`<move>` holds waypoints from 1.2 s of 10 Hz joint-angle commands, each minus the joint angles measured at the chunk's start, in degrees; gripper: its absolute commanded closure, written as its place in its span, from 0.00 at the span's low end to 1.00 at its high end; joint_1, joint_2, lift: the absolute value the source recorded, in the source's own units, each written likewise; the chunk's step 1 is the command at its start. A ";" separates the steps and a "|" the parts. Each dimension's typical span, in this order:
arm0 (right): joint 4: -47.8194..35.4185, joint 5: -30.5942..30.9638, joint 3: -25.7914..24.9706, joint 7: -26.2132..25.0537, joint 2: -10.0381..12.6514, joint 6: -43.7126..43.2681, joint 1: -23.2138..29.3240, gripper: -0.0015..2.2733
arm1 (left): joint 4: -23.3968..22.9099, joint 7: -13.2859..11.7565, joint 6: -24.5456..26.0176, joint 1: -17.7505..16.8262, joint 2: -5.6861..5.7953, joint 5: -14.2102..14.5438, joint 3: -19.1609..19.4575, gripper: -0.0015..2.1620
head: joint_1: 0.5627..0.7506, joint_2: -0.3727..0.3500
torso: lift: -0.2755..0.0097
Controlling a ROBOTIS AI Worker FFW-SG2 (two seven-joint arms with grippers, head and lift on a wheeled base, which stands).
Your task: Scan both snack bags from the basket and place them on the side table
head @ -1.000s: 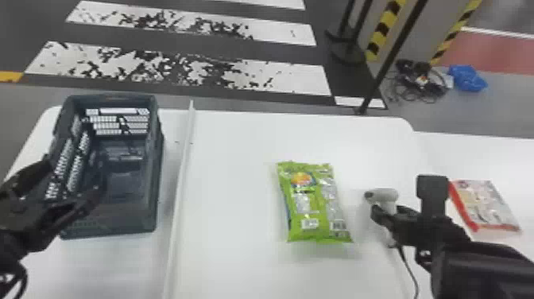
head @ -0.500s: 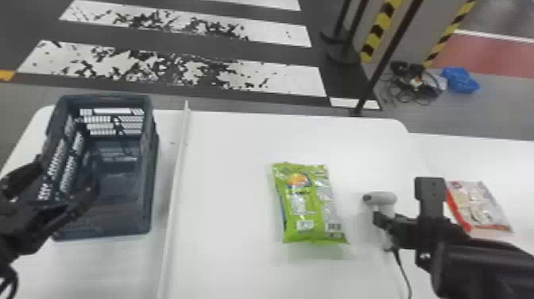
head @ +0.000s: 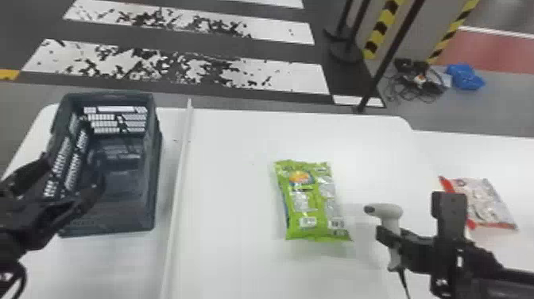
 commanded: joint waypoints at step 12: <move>-13.17 -5.51 3.47 4.07 2.89 14.90 4.20 0.99 | 0.44 -0.09 0.00 0.43 -0.50 0.04 0.49 0.04 | 0.70 0.54 | 0.71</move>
